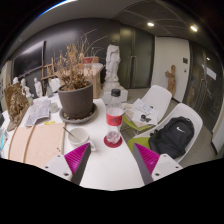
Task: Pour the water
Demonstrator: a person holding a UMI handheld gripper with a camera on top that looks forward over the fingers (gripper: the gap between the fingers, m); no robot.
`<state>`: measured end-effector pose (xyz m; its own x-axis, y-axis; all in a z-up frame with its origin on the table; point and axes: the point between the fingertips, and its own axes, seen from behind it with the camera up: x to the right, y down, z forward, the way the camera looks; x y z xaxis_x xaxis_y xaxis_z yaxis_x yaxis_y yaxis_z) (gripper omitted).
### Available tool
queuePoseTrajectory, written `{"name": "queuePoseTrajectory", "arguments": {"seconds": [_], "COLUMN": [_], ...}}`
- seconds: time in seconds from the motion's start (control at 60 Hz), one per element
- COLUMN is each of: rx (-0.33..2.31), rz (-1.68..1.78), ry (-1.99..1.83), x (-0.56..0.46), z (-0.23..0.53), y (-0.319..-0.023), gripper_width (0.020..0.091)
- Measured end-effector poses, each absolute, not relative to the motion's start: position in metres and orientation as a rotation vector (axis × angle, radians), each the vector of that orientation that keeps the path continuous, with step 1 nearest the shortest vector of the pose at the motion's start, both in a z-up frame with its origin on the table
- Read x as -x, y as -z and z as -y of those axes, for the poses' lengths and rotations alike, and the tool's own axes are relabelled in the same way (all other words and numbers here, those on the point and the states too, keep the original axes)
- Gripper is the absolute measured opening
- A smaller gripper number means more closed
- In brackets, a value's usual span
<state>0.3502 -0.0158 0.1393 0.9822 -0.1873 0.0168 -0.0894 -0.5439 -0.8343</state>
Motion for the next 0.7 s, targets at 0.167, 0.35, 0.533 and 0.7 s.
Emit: {"name": "queuePoseTrajectory", "arguments": {"seconds": [0.167,0.35,0.533,0.7], "rx": [2.156,2.143,2.123,2.122], "rz": [-0.120,-0.085,-0.047,-0.068], "ry": [0.171,0.169,0.194,0.144], "x": [-0.304,-0.259,-0.234,-0.217], "z": [0.097,0.161,0.197,0.213], "y": [-0.176,-0.198,-0.212,-0.218], "gripper_width": [0.0858,0.0858,0.0857,0.0859]}}
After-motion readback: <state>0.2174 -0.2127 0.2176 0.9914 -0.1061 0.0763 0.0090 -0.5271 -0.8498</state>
